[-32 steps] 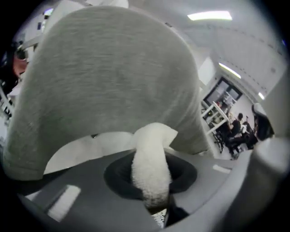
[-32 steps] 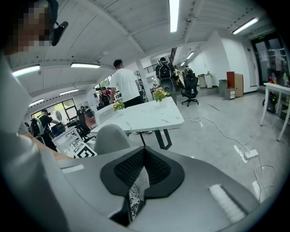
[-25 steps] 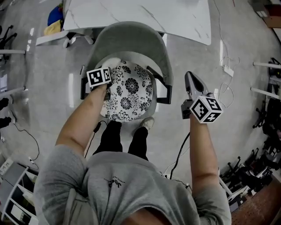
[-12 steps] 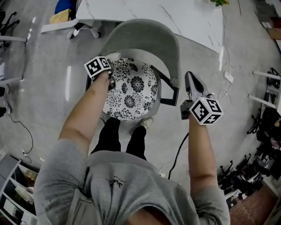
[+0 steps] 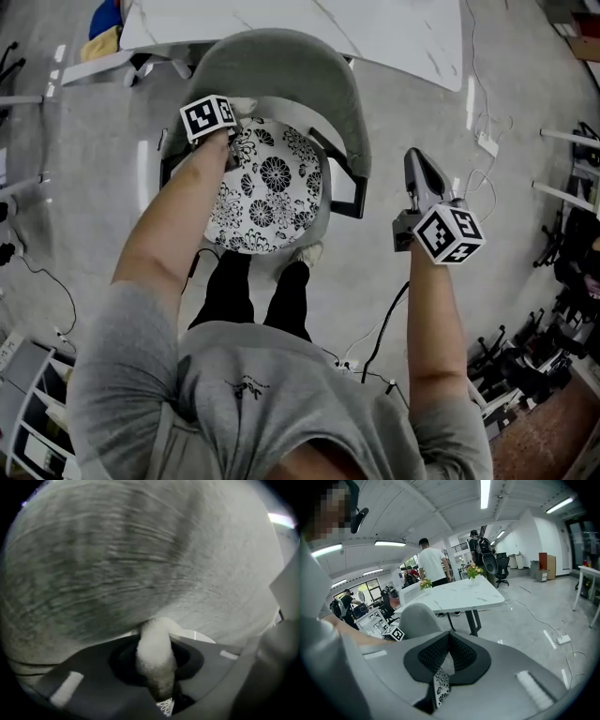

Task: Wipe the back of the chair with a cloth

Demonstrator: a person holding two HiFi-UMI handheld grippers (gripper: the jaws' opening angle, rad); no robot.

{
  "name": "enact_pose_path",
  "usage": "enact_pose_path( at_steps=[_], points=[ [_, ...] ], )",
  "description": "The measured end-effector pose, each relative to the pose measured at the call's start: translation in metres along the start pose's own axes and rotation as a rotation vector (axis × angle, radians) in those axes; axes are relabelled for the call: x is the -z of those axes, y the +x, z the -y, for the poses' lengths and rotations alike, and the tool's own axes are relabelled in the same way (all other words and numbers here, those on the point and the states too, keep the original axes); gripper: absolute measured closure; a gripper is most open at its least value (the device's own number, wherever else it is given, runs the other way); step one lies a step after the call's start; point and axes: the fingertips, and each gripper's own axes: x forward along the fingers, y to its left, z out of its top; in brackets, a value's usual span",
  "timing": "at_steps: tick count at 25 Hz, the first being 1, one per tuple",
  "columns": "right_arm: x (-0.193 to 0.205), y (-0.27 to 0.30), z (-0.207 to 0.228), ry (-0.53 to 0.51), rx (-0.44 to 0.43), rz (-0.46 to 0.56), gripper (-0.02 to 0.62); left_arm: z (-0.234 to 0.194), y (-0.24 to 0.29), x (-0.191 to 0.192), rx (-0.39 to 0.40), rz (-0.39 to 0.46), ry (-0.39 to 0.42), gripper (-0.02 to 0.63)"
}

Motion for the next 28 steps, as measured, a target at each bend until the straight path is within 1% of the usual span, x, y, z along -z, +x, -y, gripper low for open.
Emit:
enact_pose_path(
  at_steps=[6,9,15,19,22,25,26,28],
  points=[
    [0.001,-0.018,0.046,0.035,0.036,0.017,0.591,0.055,0.024,0.0,0.007,-0.026,0.109,0.469],
    [0.006,-0.028,0.069,0.052,0.057,0.021,0.591,0.089,0.035,0.007,0.029,-0.038,0.159,0.471],
    [0.017,-0.048,0.101,0.093,0.088,0.033,0.591,0.149,0.046,0.03,0.076,-0.077,0.284,0.474],
    [0.023,-0.059,0.115,0.11,0.099,0.042,0.592,0.185,0.049,0.054,0.117,-0.111,0.368,0.474],
    [0.027,-0.066,0.122,0.116,0.101,0.053,0.591,0.21,0.048,0.074,0.151,-0.136,0.463,0.474],
    [0.029,-0.073,0.127,0.121,0.101,0.065,0.591,0.236,0.042,0.096,0.201,-0.154,0.584,0.474],
    [0.029,-0.076,0.128,0.122,0.1,0.068,0.591,0.244,0.039,0.103,0.216,-0.157,0.636,0.474],
    [0.03,-0.081,0.129,0.123,0.097,0.073,0.591,0.256,0.033,0.115,0.242,-0.159,0.768,0.474]
  ],
)
